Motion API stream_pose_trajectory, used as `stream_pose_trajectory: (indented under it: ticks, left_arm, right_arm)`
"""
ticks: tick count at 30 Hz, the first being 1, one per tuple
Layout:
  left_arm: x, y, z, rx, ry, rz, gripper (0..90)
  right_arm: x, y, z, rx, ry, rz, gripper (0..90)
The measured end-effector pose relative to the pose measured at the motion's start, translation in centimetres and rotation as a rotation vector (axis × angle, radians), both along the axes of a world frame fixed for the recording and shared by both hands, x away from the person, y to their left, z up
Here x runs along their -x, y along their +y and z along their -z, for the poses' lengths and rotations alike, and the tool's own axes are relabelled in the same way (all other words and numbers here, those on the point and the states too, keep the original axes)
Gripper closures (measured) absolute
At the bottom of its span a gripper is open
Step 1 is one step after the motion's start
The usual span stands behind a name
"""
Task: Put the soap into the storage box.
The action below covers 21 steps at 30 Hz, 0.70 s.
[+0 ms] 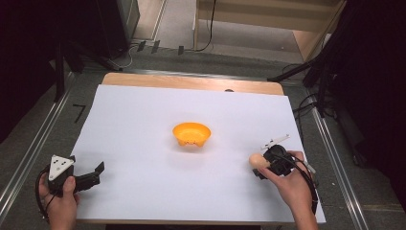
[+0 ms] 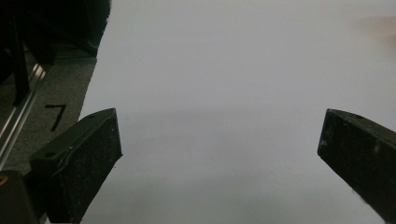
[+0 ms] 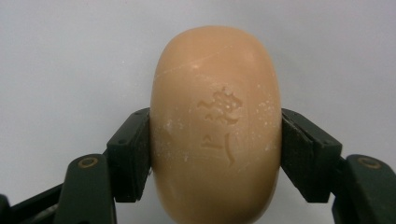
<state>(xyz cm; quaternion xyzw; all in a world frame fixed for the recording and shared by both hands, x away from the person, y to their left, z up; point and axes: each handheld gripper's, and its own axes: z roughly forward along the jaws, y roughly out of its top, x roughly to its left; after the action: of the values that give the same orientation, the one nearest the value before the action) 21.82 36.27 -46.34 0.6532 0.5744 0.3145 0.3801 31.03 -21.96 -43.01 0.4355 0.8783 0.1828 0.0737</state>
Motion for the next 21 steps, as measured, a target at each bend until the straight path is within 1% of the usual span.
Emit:
stream_pose_trajectory:
  ticks: [2, 9, 10, 13, 15, 21]
  left_arm:
    - [0.0, 0.1, 0.0, 0.002, 0.001, 0.002, 0.0]
    - [0.0, 0.1, 0.0, 0.003, 0.0, 0.003, 0.0]
    - [0.0, 0.1, 0.0, 0.004, 0.0, 0.003, 0.0]
    - [0.0, 0.1, 0.0, 0.004, 0.001, 0.002, 0.0]
    - [0.0, 0.0, 0.0, 0.003, 0.002, 0.004, 0.0]
    - [0.0, 0.1, 0.0, 0.005, 0.003, 0.005, 0.0]
  right_arm:
    - [-0.1, 0.1, -0.1, -0.002, -0.005, -0.001, 33.3]
    - [-1.1, 1.3, -0.9, 0.026, -0.023, -0.047, 33.3]
    - [-1.1, 1.3, -0.9, 0.026, -0.023, -0.047, 33.3]
    - [-1.6, 1.7, -1.0, 0.038, -0.042, -0.074, 33.3]
    - [-1.9, 2.0, -1.0, 0.042, -0.045, -0.097, 33.3]
    - [-2.6, 2.7, -1.3, 0.033, -0.049, -0.113, 33.2]
